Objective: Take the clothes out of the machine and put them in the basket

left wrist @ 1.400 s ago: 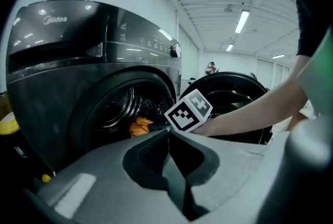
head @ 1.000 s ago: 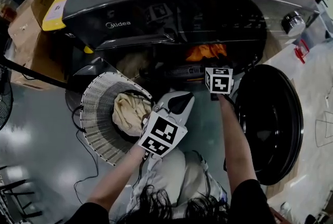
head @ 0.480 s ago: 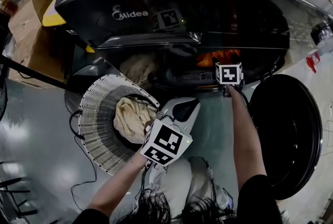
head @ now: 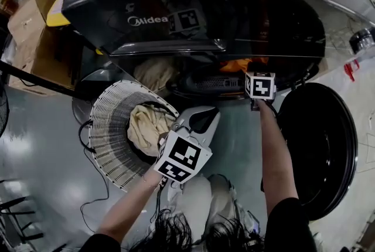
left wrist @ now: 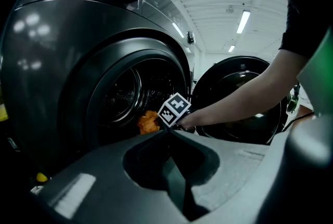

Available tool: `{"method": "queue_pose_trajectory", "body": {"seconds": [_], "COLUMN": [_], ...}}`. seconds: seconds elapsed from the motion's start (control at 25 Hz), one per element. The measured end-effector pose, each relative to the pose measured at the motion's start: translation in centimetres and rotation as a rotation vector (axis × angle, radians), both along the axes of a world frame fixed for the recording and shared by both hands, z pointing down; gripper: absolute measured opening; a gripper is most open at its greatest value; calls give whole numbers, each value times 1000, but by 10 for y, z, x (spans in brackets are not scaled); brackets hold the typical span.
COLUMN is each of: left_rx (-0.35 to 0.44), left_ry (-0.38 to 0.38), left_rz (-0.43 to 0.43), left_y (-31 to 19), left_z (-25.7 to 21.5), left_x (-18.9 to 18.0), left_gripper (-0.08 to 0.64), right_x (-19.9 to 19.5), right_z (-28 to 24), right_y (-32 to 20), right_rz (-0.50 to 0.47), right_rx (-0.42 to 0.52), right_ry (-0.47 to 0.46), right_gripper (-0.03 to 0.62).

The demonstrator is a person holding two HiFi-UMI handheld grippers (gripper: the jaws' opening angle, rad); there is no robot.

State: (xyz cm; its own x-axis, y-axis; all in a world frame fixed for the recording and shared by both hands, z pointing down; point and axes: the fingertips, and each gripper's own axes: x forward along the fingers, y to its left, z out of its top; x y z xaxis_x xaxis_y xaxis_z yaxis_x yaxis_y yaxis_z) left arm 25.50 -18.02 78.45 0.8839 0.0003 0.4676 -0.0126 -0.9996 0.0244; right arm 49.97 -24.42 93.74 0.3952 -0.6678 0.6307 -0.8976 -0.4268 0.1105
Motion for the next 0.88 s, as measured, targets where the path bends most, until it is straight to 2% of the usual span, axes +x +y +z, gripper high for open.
{"method": "queue_pose_trajectory", "body": {"seconds": [0.16,0.32,0.52,0.88], "left_rx": [-26,-29,-47,-28], "left_ry": [-37,-56,-73,-99], "left_rz": [17,32,5,-16], "left_y": [18,31,40,60], "left_z": [-20,-51,-92,-154], "left_x": [-5,-10,-24,-39], "left_gripper": [3,3,3,3], "right_x": [-32,-65,-97,-140], "right_z": [-25,-55,-104,-182], "right_y": [18,39,57,86], "right_rz": [-44,-85,-132,-186], "right_rx": [58,66,74,89], "right_ry": [-37,-52,-57,-100], "right_gripper": [54,54,52,52]}}
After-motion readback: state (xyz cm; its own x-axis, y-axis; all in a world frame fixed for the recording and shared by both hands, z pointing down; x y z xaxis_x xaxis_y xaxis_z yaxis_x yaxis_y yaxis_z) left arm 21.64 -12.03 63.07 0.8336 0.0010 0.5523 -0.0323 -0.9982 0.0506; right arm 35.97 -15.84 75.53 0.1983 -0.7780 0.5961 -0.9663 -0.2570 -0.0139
